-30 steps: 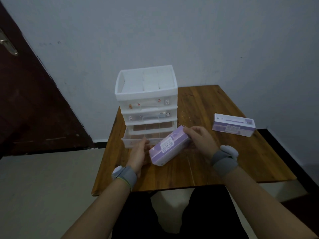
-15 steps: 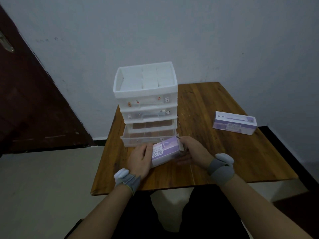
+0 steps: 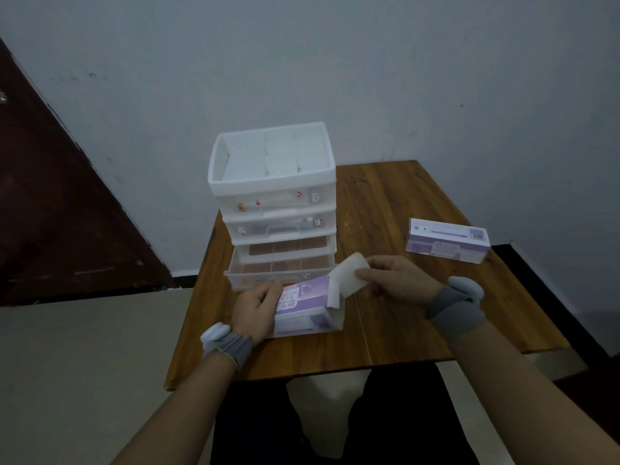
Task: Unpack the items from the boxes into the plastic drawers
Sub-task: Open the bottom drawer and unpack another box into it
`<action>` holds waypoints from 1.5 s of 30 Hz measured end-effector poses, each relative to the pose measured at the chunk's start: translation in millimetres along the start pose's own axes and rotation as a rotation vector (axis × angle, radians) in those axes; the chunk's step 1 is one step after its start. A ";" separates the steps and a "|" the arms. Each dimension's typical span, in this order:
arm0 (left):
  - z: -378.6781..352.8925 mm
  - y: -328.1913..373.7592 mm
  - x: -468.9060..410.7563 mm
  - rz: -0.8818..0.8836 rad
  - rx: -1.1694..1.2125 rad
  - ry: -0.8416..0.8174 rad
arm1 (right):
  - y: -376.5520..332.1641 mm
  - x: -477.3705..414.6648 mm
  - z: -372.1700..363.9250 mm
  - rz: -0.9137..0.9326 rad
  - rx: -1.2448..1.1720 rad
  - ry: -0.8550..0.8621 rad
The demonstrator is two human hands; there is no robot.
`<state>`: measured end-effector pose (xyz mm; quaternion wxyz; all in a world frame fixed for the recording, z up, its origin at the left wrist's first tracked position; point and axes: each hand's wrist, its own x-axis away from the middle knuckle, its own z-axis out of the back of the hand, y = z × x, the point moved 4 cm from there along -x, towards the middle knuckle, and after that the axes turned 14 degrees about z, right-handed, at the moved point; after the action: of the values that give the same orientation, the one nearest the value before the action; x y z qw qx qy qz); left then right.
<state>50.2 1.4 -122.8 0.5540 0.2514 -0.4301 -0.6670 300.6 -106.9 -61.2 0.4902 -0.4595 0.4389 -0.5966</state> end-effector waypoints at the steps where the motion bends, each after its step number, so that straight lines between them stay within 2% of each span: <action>1: 1.2 -0.4 -0.8 -0.007 -0.002 -0.003 | 1.0 -1.1 -3.3 0.014 -0.021 0.010; 3: 10.9 0.8 0.3 -0.060 -0.034 0.093 | 1.3 -5.8 -13.0 0.015 -0.128 0.027; 6: 26.3 5.7 7.4 -0.101 0.041 0.267 | 1.1 -8.4 -26.2 -0.015 -0.324 0.055; 10: 31.7 18.7 20.8 -0.144 0.179 0.136 | -5.0 -12.3 -44.5 -0.063 -0.569 0.058; 14: 34.4 44.6 30.0 -0.201 0.369 -0.002 | -13.1 -14.1 -55.0 -0.081 -0.699 0.073; 19: 41.9 71.3 26.2 -0.267 0.379 -0.042 | -17.2 -15.3 -58.0 -0.072 -0.710 0.055; 23: 43.7 79.0 18.1 -0.200 0.377 0.069 | -14.2 -14.7 -57.3 -0.081 -0.659 0.079; 27: 41.2 77.6 16.7 -0.126 0.433 0.063 | -11.4 -14.6 -57.8 -0.080 -0.660 0.091; 31: 44.4 84.2 17.9 -0.251 0.324 0.096 | -14.4 -17.1 -61.9 -0.065 -0.671 0.084; 36: 55.2 78.5 13.3 -0.243 0.234 -0.007 | -15.5 -17.8 -64.4 -0.050 -0.675 0.071; 39: 54.9 75.4 15.8 -0.196 0.267 -0.088 | -15.2 -17.1 -65.1 -0.047 -0.672 0.074; 43: 50.5 68.9 22.8 -0.172 0.252 -0.109 | -13.5 -15.5 -64.6 -0.060 -0.673 0.083; 45: 46.9 65.9 24.4 -0.146 0.268 -0.215 | -12.5 -15.0 -63.7 -0.068 -0.672 0.091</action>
<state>40.3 -9.2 -39.6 0.4165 0.2808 -0.5524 -0.6652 237.4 -85.7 -63.0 0.2710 -0.5826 0.6168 -0.4547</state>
